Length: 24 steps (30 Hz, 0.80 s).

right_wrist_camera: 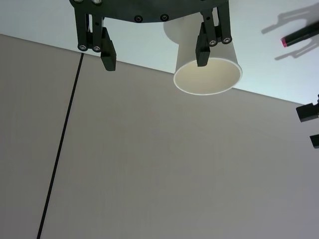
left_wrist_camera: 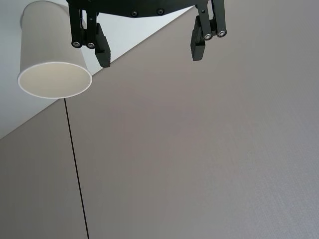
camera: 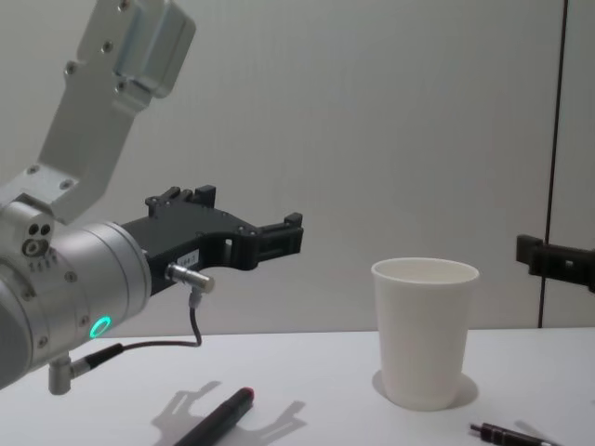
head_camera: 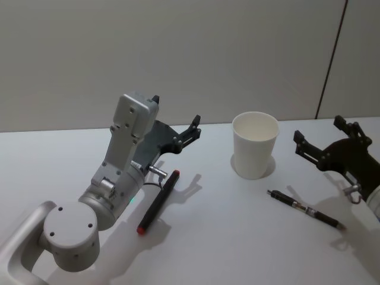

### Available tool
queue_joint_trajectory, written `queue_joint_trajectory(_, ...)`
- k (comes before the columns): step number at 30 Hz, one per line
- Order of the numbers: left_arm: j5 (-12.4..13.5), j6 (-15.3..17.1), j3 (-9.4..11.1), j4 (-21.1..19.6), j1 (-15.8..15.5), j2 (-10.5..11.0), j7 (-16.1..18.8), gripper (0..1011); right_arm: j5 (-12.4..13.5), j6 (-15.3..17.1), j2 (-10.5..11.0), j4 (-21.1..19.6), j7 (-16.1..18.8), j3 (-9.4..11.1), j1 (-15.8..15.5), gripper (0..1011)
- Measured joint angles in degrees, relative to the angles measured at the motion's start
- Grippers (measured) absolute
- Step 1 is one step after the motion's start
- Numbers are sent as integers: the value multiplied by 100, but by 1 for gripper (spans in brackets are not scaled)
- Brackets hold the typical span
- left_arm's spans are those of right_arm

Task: Place the pen into the pen holder.

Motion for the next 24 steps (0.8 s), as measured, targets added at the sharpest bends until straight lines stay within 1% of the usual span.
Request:
queue_joint_trajectory(5, 0, 0, 0, 0, 0, 0, 0, 1001, 104, 108, 191, -38, 225, 116, -63, 1001)
queue_joint_trajectory(6, 0, 0, 0, 0, 0, 0, 0, 1001, 104, 108, 191, -38, 225, 116, -63, 1001)
queue_joint_trajectory(10, 0, 0, 0, 0, 0, 0, 0, 1001, 207, 204, 327, -110, 360, 184, -169, 1001)
queue_joint_trajectory(13, 0, 0, 0, 0, 0, 0, 0, 1001, 255, 255, 388, -153, 421, 214, -230, 1001)
queue_joint_trajectory(16, 0, 0, 0, 0, 0, 0, 0, 1001, 328, 361, 499, -224, 512, 260, -342, 1001)
queue_joint_trajectory(20, 0, 0, 0, 0, 0, 0, 0, 1001, 367, 472, 580, -270, 583, 287, -428, 1001)
queue_joint_trajectory(24, 0, 0, 0, 0, 0, 0, 0, 1001, 381, 653, 694, -342, 677, 314, -532, 1001)
